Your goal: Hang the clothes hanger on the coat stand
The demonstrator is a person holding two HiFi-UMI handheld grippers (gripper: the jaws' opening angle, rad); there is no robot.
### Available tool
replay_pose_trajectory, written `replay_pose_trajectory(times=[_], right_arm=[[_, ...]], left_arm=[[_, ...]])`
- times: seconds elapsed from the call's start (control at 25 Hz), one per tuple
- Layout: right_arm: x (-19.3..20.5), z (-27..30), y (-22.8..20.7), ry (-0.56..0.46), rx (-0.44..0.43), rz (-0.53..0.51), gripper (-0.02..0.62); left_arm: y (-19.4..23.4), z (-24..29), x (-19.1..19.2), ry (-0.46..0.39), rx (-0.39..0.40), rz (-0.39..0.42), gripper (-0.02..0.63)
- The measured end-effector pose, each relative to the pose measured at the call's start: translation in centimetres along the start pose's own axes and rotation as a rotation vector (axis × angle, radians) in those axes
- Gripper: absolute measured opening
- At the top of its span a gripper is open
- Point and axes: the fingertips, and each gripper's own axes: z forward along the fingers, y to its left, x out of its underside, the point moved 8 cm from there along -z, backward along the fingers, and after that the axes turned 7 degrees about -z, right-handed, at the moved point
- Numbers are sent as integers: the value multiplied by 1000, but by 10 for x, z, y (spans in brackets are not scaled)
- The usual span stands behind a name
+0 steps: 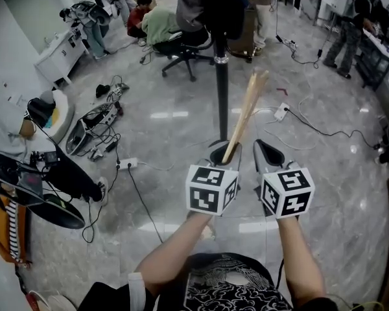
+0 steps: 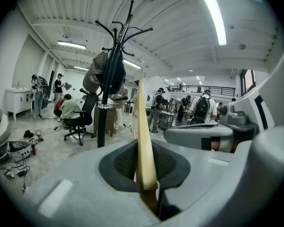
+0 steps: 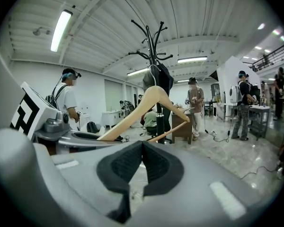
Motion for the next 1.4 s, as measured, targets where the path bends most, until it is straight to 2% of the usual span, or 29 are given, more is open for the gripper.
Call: replay_pose_trajectory(times=[0.52,0.72,0.96,1.4], right_arm=[[-32,69,26,7,74,8,0],[-40,84,34,4,106,7,0],[-40,102,39,21,118,-5,0],[-34,131,22,19,108,-10,0]], left_arm=[[78,17,-25,25,73,1,37],[95,22,-29,34,106,26,37],[113,33,-31,36,121,19,37],[129,63,-25,58,112,28,37]])
